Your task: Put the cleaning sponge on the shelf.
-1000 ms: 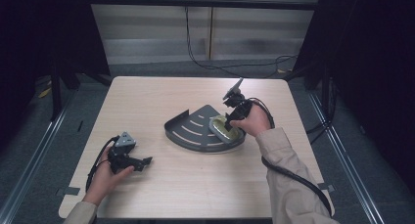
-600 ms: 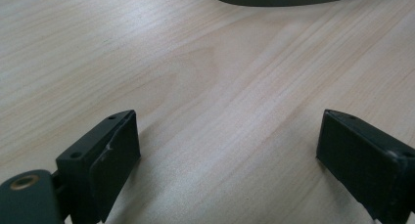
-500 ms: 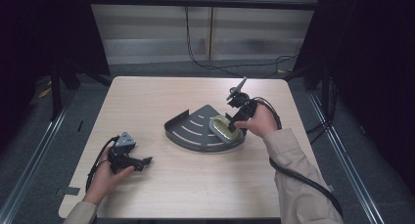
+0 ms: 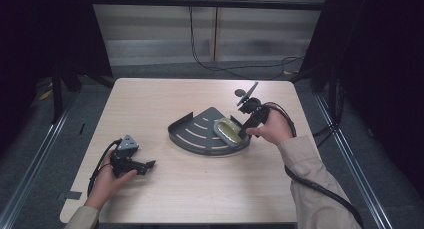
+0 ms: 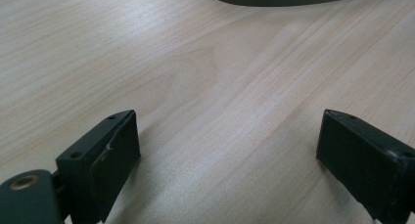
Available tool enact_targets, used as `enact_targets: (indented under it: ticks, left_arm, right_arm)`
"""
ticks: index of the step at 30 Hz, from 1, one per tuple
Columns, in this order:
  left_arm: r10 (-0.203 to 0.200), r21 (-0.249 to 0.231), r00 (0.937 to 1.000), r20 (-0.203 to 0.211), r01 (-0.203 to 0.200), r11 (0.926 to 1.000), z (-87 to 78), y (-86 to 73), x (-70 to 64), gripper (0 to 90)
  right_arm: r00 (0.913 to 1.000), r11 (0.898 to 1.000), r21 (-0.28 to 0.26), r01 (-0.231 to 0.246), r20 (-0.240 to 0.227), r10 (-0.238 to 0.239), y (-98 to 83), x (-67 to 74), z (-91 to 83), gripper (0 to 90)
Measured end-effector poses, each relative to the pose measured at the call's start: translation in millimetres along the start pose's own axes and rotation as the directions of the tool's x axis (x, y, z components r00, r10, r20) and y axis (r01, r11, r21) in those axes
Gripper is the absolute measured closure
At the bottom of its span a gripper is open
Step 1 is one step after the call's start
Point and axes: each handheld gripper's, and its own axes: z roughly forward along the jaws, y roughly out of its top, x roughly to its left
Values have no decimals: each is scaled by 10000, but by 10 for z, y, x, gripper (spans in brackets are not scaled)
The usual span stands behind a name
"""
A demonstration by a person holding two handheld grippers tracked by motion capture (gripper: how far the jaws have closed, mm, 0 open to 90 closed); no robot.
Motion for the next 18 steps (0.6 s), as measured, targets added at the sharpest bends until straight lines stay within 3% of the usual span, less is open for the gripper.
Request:
enact_targets:
  ticks: [12, 18]
  left_arm:
    - [50, 31, 10000, -5, -50, 10000, -4, -2, 3, 83]
    - [45, 25, 10000, 34, -45, 10000, -4, -2, 4, 83]
  right_arm:
    - [9996, 9994, -285, 186, -215, -193, -193, -28, -65, 172]
    - [9992, 9993, -380, 61, -386, -75, -306, -50, -84, 157]
